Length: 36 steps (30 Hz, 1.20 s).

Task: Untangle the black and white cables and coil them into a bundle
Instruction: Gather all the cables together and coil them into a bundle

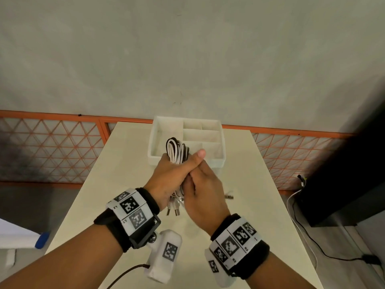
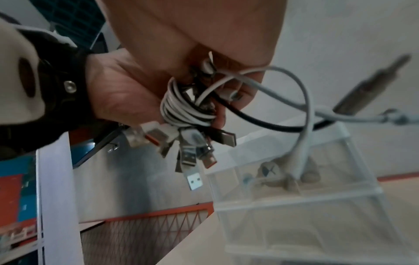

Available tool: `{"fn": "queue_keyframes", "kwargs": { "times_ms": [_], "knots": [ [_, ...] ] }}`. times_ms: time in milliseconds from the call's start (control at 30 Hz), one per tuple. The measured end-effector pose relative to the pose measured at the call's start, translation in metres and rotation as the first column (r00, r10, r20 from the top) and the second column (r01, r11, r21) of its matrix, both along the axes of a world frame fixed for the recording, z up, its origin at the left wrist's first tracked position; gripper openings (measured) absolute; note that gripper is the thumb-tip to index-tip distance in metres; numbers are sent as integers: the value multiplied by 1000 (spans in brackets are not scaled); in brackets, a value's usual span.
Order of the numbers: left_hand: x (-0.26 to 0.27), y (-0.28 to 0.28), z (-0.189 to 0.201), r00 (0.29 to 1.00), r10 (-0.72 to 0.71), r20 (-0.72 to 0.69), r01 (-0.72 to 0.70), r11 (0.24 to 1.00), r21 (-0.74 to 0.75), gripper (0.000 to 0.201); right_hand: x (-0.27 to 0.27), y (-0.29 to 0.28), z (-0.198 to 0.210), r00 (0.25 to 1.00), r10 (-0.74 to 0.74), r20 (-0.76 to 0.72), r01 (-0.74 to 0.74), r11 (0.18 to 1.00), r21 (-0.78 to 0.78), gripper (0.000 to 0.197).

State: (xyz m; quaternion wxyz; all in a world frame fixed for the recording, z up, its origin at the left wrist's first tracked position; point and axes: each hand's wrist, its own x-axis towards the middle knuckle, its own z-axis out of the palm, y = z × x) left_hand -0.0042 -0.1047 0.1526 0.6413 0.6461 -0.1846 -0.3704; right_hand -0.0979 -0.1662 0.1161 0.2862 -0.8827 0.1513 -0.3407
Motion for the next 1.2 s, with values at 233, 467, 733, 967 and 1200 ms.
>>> {"fn": "queue_keyframes", "kwargs": {
  "times_ms": [233, 467, 733, 967, 1200],
  "knots": [
    [4, 4, 6, 972, 159, -176, -182, 975, -126, 21, -13, -1, -9, 964, 187, -188, -179, 982, 59, 52],
    [3, 10, 11, 997, 82, -12, -82, 987, -140, 11, -13, 1, -3, 961, 189, -203, -189, 982, 16, 47],
    [21, 33, 10, 993, -92, 74, 94, 995, -24, 12, -23, -43, 58, 992, 95, -86, -95, 995, 7, 72],
    [3, 32, 18, 892, -345, 294, 335, 938, 84, 28, -4, -27, 60, 943, 323, -79, -328, 943, -58, 53],
    [2, 32, 20, 862, -321, 391, 327, 944, 55, 35, -8, -17, 61, 984, 179, 4, -179, 982, 56, 52]
  ]
}}
